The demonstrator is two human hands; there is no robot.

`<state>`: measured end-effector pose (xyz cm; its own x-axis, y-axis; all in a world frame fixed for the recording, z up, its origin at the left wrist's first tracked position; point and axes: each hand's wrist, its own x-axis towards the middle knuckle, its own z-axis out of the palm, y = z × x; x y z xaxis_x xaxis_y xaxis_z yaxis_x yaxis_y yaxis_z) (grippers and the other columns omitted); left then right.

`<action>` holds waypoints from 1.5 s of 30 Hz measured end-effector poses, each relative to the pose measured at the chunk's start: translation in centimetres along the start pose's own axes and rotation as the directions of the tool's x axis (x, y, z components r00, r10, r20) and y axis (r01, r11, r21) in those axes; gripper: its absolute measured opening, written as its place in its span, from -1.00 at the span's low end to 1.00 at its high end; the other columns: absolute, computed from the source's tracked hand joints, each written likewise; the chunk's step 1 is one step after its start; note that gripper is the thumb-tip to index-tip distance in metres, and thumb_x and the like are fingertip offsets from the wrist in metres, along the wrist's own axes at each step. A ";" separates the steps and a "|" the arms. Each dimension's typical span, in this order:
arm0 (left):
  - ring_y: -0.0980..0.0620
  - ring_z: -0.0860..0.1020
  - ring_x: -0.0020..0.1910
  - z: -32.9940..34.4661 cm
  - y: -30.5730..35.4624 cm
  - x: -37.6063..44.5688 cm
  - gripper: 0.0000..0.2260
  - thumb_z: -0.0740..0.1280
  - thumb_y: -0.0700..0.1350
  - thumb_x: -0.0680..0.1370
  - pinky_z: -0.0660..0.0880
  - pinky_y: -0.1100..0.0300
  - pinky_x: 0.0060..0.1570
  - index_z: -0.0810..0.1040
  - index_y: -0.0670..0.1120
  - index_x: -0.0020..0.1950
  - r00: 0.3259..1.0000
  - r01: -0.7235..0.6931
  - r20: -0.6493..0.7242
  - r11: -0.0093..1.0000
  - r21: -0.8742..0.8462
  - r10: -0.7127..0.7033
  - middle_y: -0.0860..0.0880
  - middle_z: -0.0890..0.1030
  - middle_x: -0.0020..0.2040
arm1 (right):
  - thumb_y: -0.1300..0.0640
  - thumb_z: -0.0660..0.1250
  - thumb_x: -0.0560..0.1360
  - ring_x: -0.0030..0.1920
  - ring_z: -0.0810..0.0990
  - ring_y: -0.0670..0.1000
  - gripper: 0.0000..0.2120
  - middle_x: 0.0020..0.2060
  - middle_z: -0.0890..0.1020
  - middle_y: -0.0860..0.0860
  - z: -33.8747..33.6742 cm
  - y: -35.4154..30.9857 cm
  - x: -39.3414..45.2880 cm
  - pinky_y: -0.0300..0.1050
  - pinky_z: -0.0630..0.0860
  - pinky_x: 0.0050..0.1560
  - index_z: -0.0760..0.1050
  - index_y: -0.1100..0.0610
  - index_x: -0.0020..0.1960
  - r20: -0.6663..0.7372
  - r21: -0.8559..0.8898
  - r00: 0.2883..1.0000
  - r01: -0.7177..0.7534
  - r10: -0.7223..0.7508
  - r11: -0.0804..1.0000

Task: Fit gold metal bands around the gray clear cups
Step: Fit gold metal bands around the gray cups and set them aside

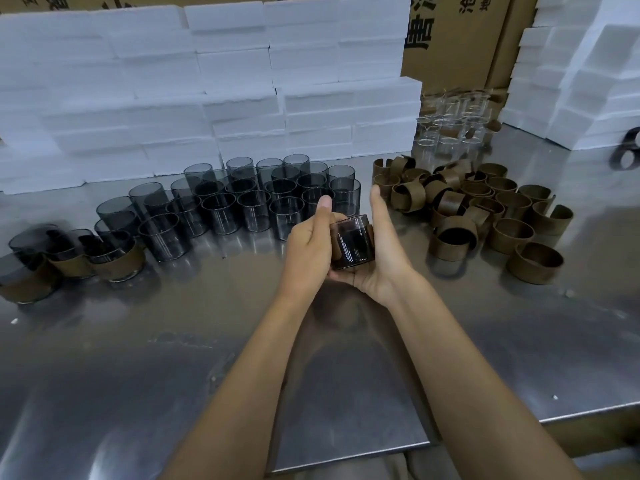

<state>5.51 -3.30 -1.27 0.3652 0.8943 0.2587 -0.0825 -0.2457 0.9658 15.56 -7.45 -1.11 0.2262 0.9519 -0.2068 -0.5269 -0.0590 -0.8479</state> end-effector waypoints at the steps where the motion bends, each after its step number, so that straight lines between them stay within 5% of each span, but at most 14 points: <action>1: 0.11 0.72 -0.10 -0.1 0.1 0.0 -0.52 0.12 0.24 0.68 0.57 0.24 -0.08 0.74 0.10 -0.17 1.000 0.013 0.011 1.000 -0.009 -0.013 0.04 0.75 -0.17 | -0.54 0.10 0.48 -0.22 0.70 0.10 -0.23 -0.19 0.70 0.15 0.0 -0.1 0.0 0.17 0.65 0.03 0.74 0.10 -0.21 0.011 -0.001 1.000 -0.007 0.007 1.000; 5: 0.11 0.73 -0.13 -0.4 0.7 0.4 -0.58 0.19 0.24 0.66 0.56 0.36 -0.25 0.76 0.12 -0.15 0.996 0.092 0.017 0.994 -0.053 -0.091 0.01 0.76 -0.17 | -0.43 0.12 0.57 -0.05 0.73 0.14 -0.29 -0.03 0.73 0.18 0.2 -0.3 -0.3 0.19 0.67 0.06 0.71 0.16 0.05 0.034 0.033 0.999 0.028 -0.029 0.999; 9: 0.17 0.71 -0.20 -0.4 0.8 0.4 -0.58 0.20 0.20 0.68 0.51 0.41 -0.31 0.76 0.12 -0.20 0.997 0.074 0.013 0.996 -0.046 -0.073 0.04 0.75 -0.20 | -0.39 0.08 0.61 -0.16 0.75 0.07 -0.30 -0.13 0.75 0.13 0.1 -0.3 -0.2 0.04 0.68 -0.16 0.77 0.10 -0.18 -0.007 0.034 0.998 0.061 -0.061 0.998; 15: 0.18 0.67 -0.29 -0.1 0.6 0.3 -0.57 0.18 0.14 0.70 0.47 0.41 -0.37 0.73 -0.04 -0.09 0.998 0.056 0.005 0.997 -0.049 -0.056 0.04 0.73 -0.26 | -0.43 0.01 0.60 -0.15 0.75 0.07 -0.24 -0.12 0.75 0.13 -0.1 -0.2 0.1 0.04 0.68 -0.16 0.77 0.08 -0.18 -0.023 0.039 0.999 0.049 -0.048 0.998; 19: 0.10 0.72 -0.09 -0.4 1.0 0.5 -0.60 0.20 0.13 0.70 0.60 0.29 -0.12 0.69 -0.01 -0.17 0.999 0.023 -0.025 0.995 -0.097 -0.025 0.02 0.76 -0.12 | -0.35 0.07 0.63 -0.04 0.75 0.08 -0.33 -0.01 0.74 0.16 0.3 -0.2 -0.4 0.01 0.68 -0.09 0.74 0.13 0.01 0.027 0.090 0.999 0.036 -0.039 0.995; 22: 0.08 0.67 0.08 -0.6 0.7 0.6 -0.78 0.23 0.08 0.70 0.59 0.08 0.17 0.57 0.02 -0.03 0.990 -0.085 -0.124 0.993 -0.083 0.074 0.02 0.73 0.05 | -0.24 0.11 0.67 0.02 0.72 0.12 -0.44 0.08 0.70 0.22 0.8 -0.6 -0.4 0.11 0.66 0.09 0.57 0.21 0.25 -0.060 0.206 0.994 0.100 -0.090 0.973; 24: 0.12 0.59 0.11 -0.7 0.5 0.4 -0.83 0.31 0.16 0.62 0.53 0.16 0.17 0.53 0.10 0.10 0.984 -0.138 -0.114 0.990 0.010 0.138 0.05 0.64 0.12 | -0.22 0.07 0.68 0.13 0.66 0.15 -0.42 0.19 0.65 0.23 0.9 -1.0 -0.2 0.13 0.57 0.26 0.47 0.23 0.40 -0.166 0.272 0.973 0.200 -0.159 0.941; 26: 0.12 0.52 0.06 -0.3 0.1 0.3 -0.67 0.43 0.21 0.48 0.45 0.34 0.06 0.50 0.15 0.18 0.989 -0.135 -0.043 0.981 0.136 0.142 0.04 0.54 0.14 | -0.21 0.03 0.70 0.30 0.60 0.19 -0.39 0.30 0.60 0.26 0.8 -1.3 0.0 0.14 0.49 0.38 0.39 0.24 0.48 -0.213 0.286 0.953 0.273 -0.216 0.919; 29: 0.19 0.53 0.00 0.3 -0.2 0.2 -0.58 0.54 0.02 0.49 0.48 0.37 -0.01 0.49 0.07 0.28 0.996 -0.080 -0.010 0.979 0.189 0.084 0.02 0.53 0.14 | -0.14 -0.02 0.73 0.39 0.52 0.24 -0.39 0.35 0.54 0.33 0.8 -1.3 -0.2 0.11 0.40 0.47 0.39 0.35 0.46 -0.161 0.259 0.963 0.253 -0.217 0.932; 31: 0.17 0.59 0.01 -0.3 0.1 0.6 -0.65 0.49 -0.09 0.55 0.52 0.33 -0.04 0.53 -0.01 0.31 0.996 0.041 -0.078 0.998 -0.044 -0.044 0.01 0.60 0.13 | 0.01 0.00 0.75 0.41 0.49 0.20 -0.50 0.39 0.51 0.31 0.8 -1.5 -0.4 0.01 0.39 0.47 0.37 0.36 0.47 -0.133 0.213 0.963 0.260 -0.235 0.942; 34: -0.06 0.60 0.11 -1.8 0.6 1.5 -0.65 0.31 -0.21 0.65 0.58 0.12 0.22 0.46 -0.25 0.43 0.978 0.192 0.035 0.828 -0.526 -0.204 -0.21 0.60 0.23 | 0.27 0.07 0.72 0.38 0.51 0.12 -0.62 0.39 0.53 0.22 0.8 -1.6 -0.4 -0.06 0.37 0.48 0.34 0.31 0.51 -0.097 0.160 0.950 0.308 -0.295 0.938; 37: -0.09 0.55 0.26 -2.5 0.7 1.5 -0.71 0.19 -0.20 0.70 0.47 0.05 0.39 0.48 -0.29 0.37 0.971 0.237 0.140 0.773 -0.589 -0.192 -0.25 0.59 0.25 | 0.36 0.09 0.69 0.23 0.57 0.02 -0.61 0.29 0.56 0.17 0.9 -1.1 -0.4 -0.11 0.41 0.41 0.36 0.31 0.50 -0.041 0.103 0.951 0.310 -0.307 0.945; 41: -0.16 0.51 0.38 -2.6 0.7 1.5 -0.74 0.17 -0.17 0.71 0.51 0.04 0.34 0.51 -0.27 0.30 0.963 0.266 0.157 0.698 -0.664 -0.218 -0.26 0.57 0.27 | 0.38 0.16 0.66 0.39 0.52 0.10 -0.62 0.38 0.54 0.24 0.6 -0.8 -0.2 -0.09 0.40 0.46 0.39 0.31 0.47 -0.019 0.059 0.945 0.327 -0.326 0.943; 45: -0.19 0.48 0.44 -2.6 0.4 1.6 -0.69 0.15 -0.14 0.73 0.57 0.06 0.27 0.46 -0.30 0.38 0.958 0.282 0.156 0.690 -0.666 -0.241 -0.29 0.53 0.34 | 0.40 0.21 0.63 0.35 0.55 0.05 -0.63 0.24 0.61 0.14 0.4 -0.6 0.1 -0.14 0.44 0.42 0.42 0.27 0.42 -0.013 0.083 0.939 0.343 -0.343 0.936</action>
<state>3.63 -0.97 -0.45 0.5148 0.8572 0.0128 -0.5717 0.3321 0.7502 15.61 -7.18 -0.46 0.4040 0.9103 0.0902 -0.4833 0.2961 -0.8239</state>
